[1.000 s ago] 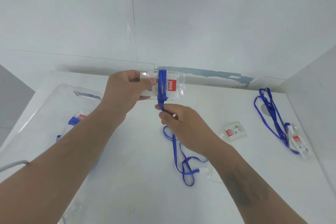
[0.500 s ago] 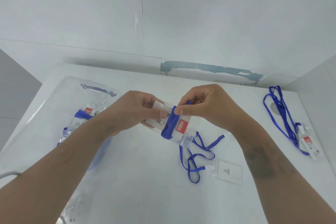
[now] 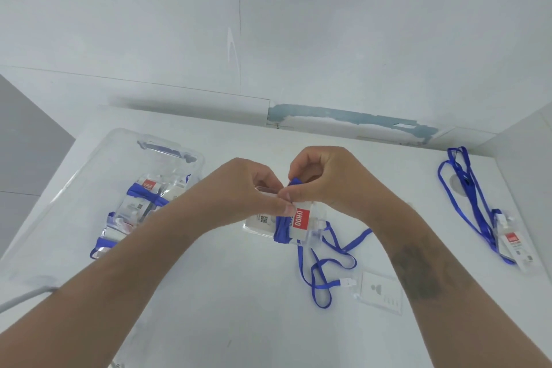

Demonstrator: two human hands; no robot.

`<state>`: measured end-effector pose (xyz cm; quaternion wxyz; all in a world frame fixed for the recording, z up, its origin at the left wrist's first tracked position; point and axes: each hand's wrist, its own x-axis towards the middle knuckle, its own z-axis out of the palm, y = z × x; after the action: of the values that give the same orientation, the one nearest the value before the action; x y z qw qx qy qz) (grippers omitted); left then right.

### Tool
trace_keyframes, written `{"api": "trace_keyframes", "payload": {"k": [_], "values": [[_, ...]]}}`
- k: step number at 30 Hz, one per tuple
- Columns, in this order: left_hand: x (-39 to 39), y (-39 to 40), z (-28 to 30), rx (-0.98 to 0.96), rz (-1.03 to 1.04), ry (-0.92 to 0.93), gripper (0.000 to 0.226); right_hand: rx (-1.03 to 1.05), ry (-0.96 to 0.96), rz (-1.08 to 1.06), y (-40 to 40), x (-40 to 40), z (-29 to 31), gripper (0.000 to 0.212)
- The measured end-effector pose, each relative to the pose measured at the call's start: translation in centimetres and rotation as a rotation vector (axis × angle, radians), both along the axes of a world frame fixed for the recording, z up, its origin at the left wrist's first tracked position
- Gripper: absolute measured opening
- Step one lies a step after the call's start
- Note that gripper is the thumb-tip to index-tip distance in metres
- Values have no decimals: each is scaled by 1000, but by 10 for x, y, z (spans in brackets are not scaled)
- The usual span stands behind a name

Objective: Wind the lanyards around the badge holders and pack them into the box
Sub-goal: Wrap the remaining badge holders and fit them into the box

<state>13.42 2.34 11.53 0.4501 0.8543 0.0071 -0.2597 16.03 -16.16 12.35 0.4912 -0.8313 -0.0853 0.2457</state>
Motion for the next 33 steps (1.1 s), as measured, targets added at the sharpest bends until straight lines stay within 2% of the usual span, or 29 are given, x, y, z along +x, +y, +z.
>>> {"api": "trace_keyframes", "payload": {"k": [4, 7, 11, 16, 24, 33], "values": [[0, -1, 1, 14, 22, -83, 18, 17, -11, -48, 1, 3, 1, 28], [0, 0, -3, 26, 73, -136, 14, 90, -17, -168, 0, 6, -7, 27], [-1, 11, -11, -84, 253, -152, 9, 86, -31, -168, -3, 9, -13, 24], [-11, 31, -23, -199, 423, -80, 10, 127, 29, -160, 13, 9, -24, 22], [-24, 100, -29, -174, 512, -5, 6, 36, -92, -60, 87, 11, -28, 21], [-30, 216, -42, -216, 477, 132, 7, -113, -161, 0, 205, 8, -38, 18]]}}
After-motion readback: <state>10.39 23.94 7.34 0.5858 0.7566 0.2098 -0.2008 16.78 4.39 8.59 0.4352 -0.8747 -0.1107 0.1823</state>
